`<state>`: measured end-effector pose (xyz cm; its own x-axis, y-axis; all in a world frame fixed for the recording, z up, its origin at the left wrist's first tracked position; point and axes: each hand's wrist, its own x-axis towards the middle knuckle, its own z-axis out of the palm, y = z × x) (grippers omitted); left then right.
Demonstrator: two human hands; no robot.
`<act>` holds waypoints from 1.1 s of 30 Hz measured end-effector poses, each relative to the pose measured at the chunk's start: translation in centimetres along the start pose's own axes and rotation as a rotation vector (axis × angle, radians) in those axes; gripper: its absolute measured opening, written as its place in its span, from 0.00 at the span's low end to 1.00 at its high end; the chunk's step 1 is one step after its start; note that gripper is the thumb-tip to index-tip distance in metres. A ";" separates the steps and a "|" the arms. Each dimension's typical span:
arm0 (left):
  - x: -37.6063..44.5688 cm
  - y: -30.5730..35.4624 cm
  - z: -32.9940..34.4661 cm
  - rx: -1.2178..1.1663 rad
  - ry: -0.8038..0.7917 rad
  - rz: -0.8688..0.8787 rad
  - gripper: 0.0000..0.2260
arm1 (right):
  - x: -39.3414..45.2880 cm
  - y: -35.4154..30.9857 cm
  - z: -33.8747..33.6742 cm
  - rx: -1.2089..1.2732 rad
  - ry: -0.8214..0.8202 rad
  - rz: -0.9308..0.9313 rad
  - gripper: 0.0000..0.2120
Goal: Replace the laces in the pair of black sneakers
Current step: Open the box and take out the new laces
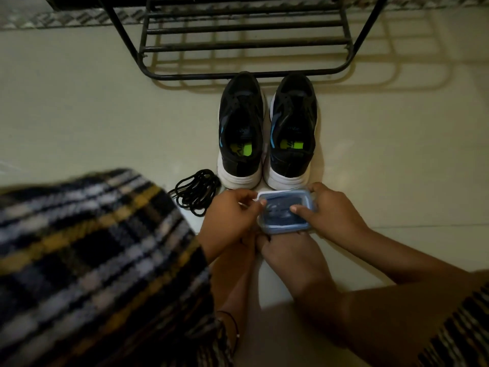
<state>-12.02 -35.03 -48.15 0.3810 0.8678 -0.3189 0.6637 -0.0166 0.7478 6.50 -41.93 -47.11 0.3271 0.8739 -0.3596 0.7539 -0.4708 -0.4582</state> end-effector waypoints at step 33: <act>0.8 1.6 -0.5 0.383 -0.314 0.233 0.34 | -0.9 -1.4 -2.2 -0.597 -0.295 -0.237 0.40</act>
<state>-10.94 -34.12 -46.96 0.6809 0.6309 -0.3720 0.7032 -0.4210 0.5729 6.41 -41.76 -44.36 0.0111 0.8355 -0.5494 0.9970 -0.0514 -0.0580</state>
